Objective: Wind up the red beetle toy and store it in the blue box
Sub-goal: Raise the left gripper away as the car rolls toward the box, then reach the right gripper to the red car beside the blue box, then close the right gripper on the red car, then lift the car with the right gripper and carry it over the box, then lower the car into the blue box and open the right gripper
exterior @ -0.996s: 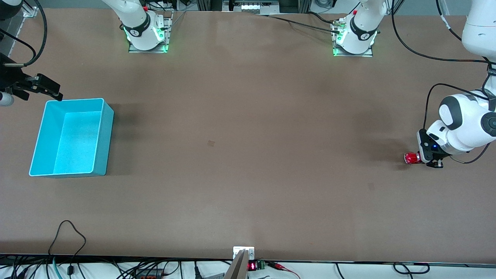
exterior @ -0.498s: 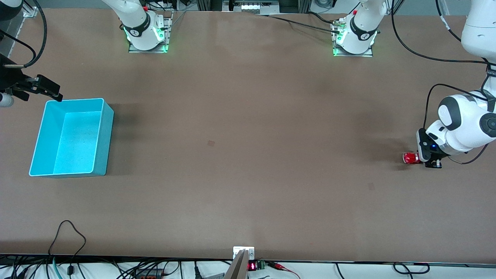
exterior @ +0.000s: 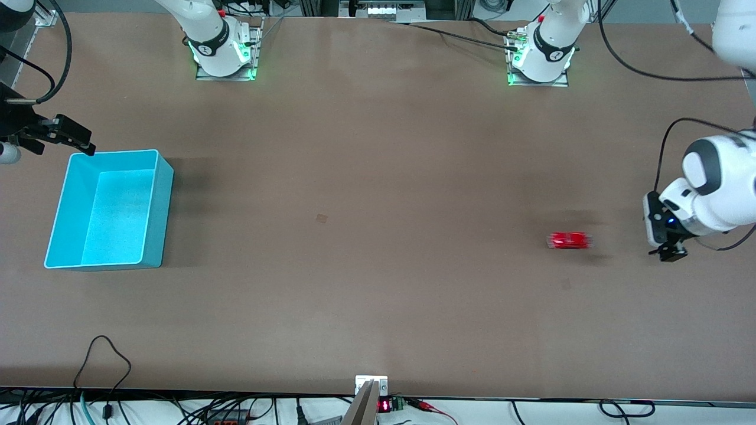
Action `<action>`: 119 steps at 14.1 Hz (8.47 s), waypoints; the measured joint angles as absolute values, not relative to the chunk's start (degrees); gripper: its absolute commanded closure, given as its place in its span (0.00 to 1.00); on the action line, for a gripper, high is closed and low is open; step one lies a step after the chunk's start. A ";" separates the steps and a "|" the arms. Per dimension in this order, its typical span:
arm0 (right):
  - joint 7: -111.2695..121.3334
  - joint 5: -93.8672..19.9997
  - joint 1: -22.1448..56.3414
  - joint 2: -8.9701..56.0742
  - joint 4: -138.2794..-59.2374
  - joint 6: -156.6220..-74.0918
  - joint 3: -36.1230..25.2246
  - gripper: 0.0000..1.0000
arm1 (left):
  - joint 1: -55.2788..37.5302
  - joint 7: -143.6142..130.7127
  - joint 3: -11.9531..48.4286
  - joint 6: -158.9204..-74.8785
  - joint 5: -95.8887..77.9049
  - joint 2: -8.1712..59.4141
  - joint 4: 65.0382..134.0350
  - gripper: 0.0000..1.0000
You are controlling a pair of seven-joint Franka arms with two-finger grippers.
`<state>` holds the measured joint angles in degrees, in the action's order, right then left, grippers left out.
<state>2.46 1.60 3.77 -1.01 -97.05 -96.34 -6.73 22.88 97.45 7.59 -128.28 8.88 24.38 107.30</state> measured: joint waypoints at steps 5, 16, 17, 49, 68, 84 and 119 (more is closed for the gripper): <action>2.45 1.60 3.77 -0.67 -97.05 -96.65 -6.74 0.00 | 23.00 82.07 7.60 -113.97 8.88 13.50 107.20 0.00; 2.45 1.60 3.77 -0.49 -97.04 -97.36 -6.76 0.00 | 22.11 64.81 12.34 -92.41 4.31 5.34 97.11 0.00; 2.45 1.60 3.77 -0.49 -97.04 -97.37 -6.75 0.00 | 22.05 62.80 13.50 -91.05 4.31 5.34 96.24 0.00; 8.54 -0.91 9.02 16.29 -98.14 -107.90 -5.26 0.00 | -0.58 -2.40 1.35 -92.16 -2.11 -2.89 93.70 0.00; 82.35 -0.95 6.69 25.69 -114.92 -139.21 -5.42 0.00 | 0.05 -1.07 3.11 -91.20 1.09 -2.78 93.43 0.00; 92.12 -0.91 6.77 30.30 -114.25 -142.72 -5.38 0.89 | 0.10 -1.07 3.09 -91.20 1.09 -2.75 93.42 0.00; 24.20 -4.01 -15.31 24.32 -114.30 -134.11 -4.66 0.93 | 0.13 -1.06 3.07 -90.34 1.09 -2.73 93.26 0.00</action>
<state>24.20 -4.01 -15.31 24.32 -114.30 -134.11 -4.66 0.13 -1.06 3.07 -90.34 1.09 -2.73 93.26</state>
